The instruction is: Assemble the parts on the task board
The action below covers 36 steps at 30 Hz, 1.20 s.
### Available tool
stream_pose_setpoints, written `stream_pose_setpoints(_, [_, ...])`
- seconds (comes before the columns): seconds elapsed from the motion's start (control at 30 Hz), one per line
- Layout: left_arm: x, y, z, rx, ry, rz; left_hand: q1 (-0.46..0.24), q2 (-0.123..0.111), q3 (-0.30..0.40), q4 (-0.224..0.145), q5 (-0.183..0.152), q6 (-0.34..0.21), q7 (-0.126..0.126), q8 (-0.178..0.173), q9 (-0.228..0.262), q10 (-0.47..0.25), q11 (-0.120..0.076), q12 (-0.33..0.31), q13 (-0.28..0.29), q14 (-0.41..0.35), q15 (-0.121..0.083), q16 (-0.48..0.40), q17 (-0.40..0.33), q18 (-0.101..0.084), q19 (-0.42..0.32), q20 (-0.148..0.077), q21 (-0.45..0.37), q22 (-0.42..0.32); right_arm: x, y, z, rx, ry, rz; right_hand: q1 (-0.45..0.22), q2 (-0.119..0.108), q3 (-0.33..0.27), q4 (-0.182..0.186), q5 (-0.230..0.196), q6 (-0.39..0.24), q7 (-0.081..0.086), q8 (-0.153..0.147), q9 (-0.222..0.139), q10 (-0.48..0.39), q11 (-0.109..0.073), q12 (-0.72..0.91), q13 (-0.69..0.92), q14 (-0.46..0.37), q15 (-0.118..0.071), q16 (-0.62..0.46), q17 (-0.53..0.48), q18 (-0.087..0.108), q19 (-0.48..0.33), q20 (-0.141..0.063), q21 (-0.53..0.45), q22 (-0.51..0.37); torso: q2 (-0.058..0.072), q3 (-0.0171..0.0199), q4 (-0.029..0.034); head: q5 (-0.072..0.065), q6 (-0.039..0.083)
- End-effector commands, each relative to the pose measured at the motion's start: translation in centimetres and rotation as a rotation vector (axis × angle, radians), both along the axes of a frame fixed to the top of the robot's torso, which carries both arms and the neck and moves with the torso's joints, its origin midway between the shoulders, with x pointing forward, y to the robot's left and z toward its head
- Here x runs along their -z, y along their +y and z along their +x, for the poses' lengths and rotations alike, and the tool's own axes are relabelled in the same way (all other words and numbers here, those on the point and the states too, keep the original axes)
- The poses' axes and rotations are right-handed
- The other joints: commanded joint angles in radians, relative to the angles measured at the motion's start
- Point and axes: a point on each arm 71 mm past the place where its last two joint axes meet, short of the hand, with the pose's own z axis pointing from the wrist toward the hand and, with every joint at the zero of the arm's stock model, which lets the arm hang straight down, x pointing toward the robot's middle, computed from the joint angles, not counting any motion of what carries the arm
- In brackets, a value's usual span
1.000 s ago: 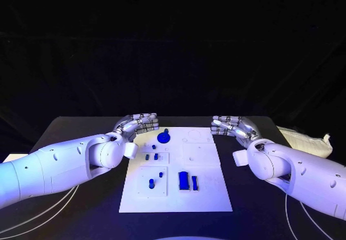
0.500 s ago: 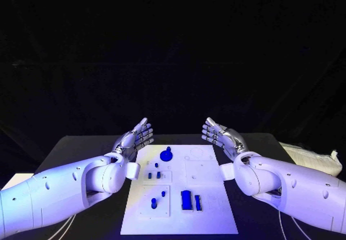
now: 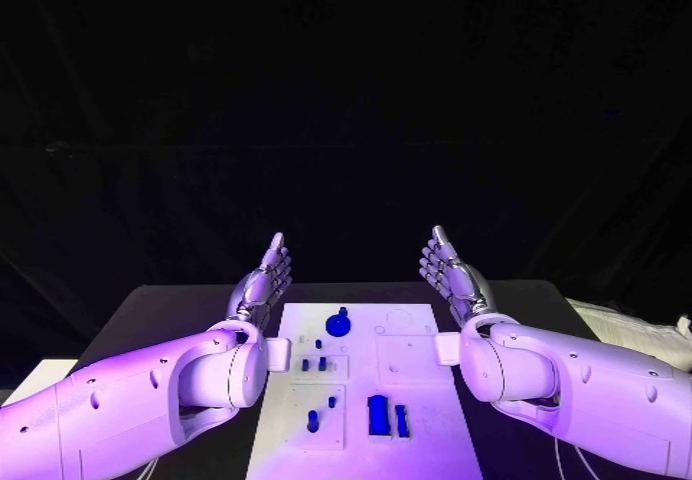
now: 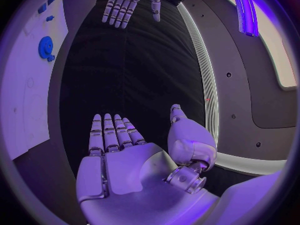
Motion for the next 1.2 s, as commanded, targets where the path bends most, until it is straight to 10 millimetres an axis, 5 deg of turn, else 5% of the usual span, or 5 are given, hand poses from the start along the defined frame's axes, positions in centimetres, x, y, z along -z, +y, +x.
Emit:
stream_pose_setpoints(0.03, [-0.43,0.18,-0.04,-0.046,-0.056,0.047,-0.117,0.0,-0.034,0.001,-0.007,-0.085,-0.003,-0.007,-0.002,-0.093,-0.003,-0.007,-0.001,-0.083,-0.002,-0.007,-0.004,-0.031,-0.073,-0.025,-0.004,-0.102,-0.16,-0.22,-0.02,0.037,-0.017,-0.001,-0.121,0.0,-0.011,-0.001,-0.003,-0.084,-0.011,-0.007,-0.002,-0.096,-0.003,-0.007,-0.001,-0.098,-0.001,-0.004,-0.001,-0.036,-0.08,-0.015,-0.037,-0.018,0.0,0.0003,0.0012,0.0,0.0])
stream_pose_setpoints(0.07, [-0.43,0.18,-0.04,-0.046,-0.056,0.047,-0.123,0.0,-0.105,0.001,-0.007,-0.089,-0.003,-0.007,-0.002,-0.098,-0.003,-0.007,-0.001,-0.087,-0.002,-0.007,-0.004,-0.031,-0.077,-0.025,-0.004,-0.102,-0.16,-0.22,-0.02,0.037,-0.017,-0.001,-0.128,0.0,-0.011,-0.001,-0.003,-0.088,-0.011,-0.007,-0.002,-0.101,-0.003,-0.007,-0.001,-0.103,-0.001,-0.004,-0.001,-0.036,-0.085,-0.015,-0.037,-0.018,0.0,0.0003,0.0012,0.0,0.0])
stream_pose_setpoints(0.7, [-0.43,0.18,-0.04,-0.046,-0.056,0.047,-0.244,0.0,-0.105,0.001,-0.007,-0.179,-0.003,-0.007,-0.002,-0.196,-0.003,-0.007,-0.001,-0.175,-0.002,-0.007,-0.004,-0.031,-0.22,-0.025,-0.004,-0.102,-0.16,-0.22,-0.02,0.037,-0.017,-0.001,-0.256,0.0,-0.011,-0.001,-0.003,-0.176,-0.011,-0.007,-0.002,-0.202,-0.003,-0.007,-0.001,-0.207,-0.001,-0.004,-0.001,-0.036,-0.168,-0.015,-0.037,-0.018,0.0,0.0003,0.0012,0.0,0.0])
stream_pose_setpoints(0.77, [-0.43,0.18,-0.04,-0.046,-0.056,0.047,-0.356,0.0,-0.105,0.001,-0.007,-0.258,-0.003,-0.007,-0.002,-0.283,-0.003,-0.007,-0.001,-0.252,-0.002,-0.007,-0.004,-0.031,-0.22,-0.025,-0.004,-0.102,-0.16,-0.22,-0.02,0.037,-0.017,-0.001,-0.37,0.0,-0.011,-0.001,-0.003,-0.256,-0.011,-0.007,-0.002,-0.294,-0.003,-0.007,-0.001,-0.298,-0.001,-0.004,-0.001,-0.036,-0.247,-0.015,-0.037,-0.018,0.0,0.0003,0.0012,0.0,0.0])
stream_pose_setpoints(1.2, [-0.43,0.18,-0.04,-0.046,-0.056,0.047,-0.356,0.0,-0.105,0.001,-0.007,-0.258,-0.003,-0.007,-0.002,-0.283,-0.003,-0.007,-0.001,-0.252,-0.002,-0.007,-0.004,-0.031,-0.22,-0.025,-0.004,-0.102,-0.16,-0.22,-0.02,0.037,-0.017,-0.001,-0.37,0.0,-0.011,-0.001,-0.003,-0.256,-0.011,-0.007,-0.002,-0.294,-0.003,-0.007,-0.001,-0.298,-0.001,-0.004,-0.001,-0.036,-0.247,-0.015,-0.037,-0.018,0.0,0.0003,0.0012,0.0,0.0])
